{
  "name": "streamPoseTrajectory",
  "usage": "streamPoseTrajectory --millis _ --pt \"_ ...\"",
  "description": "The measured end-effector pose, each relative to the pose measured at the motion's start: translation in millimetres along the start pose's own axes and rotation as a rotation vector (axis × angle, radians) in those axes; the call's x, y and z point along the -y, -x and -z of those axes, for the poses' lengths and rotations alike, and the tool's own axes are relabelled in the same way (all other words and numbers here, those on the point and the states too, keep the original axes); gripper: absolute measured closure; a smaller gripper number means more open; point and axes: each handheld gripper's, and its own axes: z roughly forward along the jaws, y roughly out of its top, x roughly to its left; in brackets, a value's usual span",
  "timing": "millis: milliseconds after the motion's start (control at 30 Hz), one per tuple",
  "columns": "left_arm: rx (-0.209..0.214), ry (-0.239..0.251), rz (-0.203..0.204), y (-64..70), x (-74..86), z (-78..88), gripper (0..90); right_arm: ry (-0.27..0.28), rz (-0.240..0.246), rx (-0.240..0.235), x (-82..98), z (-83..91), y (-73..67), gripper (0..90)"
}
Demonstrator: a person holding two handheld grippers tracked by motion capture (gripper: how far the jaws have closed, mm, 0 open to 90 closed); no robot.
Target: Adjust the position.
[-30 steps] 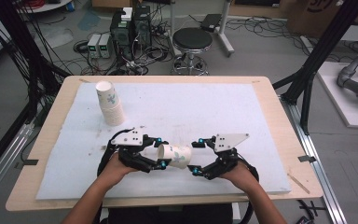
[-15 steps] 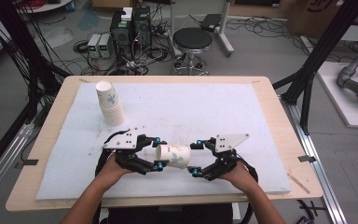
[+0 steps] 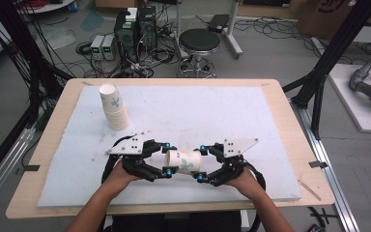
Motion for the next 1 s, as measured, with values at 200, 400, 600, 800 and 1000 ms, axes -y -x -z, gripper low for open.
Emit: streamPoseTrajectory --millis 200,400,600,800,1000 --pt "0.007 0.06 0.035 -1.8 3.7 1.7 36.9 0.073 -0.034 -0.03 -0.6 3.7 2.0 29.7" --pt "-0.002 0.049 0.061 -2.1 9.4 0.9 37.0 0.088 -0.055 -0.035 0.0 5.5 3.9 33.9" --pt "-0.029 0.004 0.098 -1.1 8.4 -0.7 23.4 0.071 -0.059 -0.029 -0.1 5.1 4.6 34.8" --pt "-0.106 -0.145 0.106 2.5 -0.4 -0.4 13.6 -0.019 -0.05 0.006 -1.6 7.1 6.8 34.6" --pt "-0.132 -0.254 0.08 2.1 -7.6 -1.7 13.6 -0.141 -0.028 0.021 -6.0 3.1 7.8 34.6"
